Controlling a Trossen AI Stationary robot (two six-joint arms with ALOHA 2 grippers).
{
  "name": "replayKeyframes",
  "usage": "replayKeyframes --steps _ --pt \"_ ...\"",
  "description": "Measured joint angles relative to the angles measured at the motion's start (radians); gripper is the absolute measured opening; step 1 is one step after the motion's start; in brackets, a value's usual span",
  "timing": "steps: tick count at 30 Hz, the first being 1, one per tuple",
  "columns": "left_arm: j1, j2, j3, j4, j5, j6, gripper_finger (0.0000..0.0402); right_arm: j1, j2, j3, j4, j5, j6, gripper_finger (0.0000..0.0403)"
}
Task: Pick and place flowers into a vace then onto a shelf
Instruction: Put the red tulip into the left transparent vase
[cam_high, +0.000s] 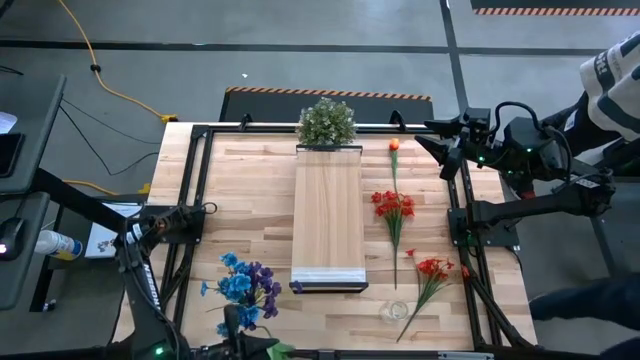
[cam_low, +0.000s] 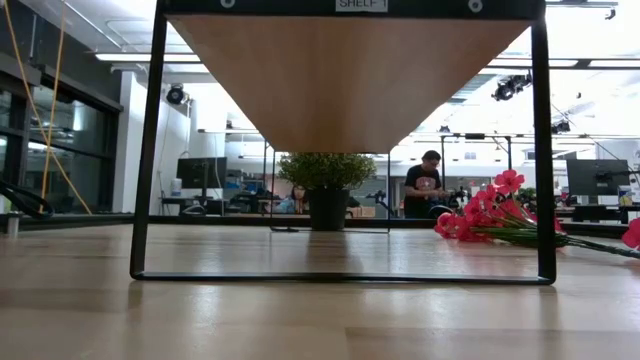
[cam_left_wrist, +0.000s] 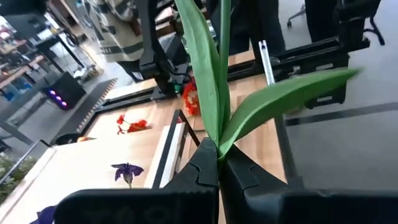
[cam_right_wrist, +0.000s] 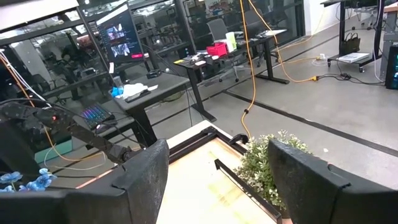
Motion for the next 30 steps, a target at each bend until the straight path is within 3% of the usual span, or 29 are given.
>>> replayKeyframes --steps 12,20,30 --pt "0.003 -0.008 0.101 -0.166 0.048 -0.001 0.0030 0.000 0.000 0.000 -0.001 0.000 0.000 0.0262" --pt "0.003 -0.009 0.098 -0.246 0.072 -0.030 0.0030 0.000 0.000 0.000 -0.001 0.000 0.000 0.0262" --pt "0.003 -0.008 0.098 -0.233 -0.028 -0.048 0.0030 0.000 0.000 0.000 -0.001 0.000 0.000 0.0262"
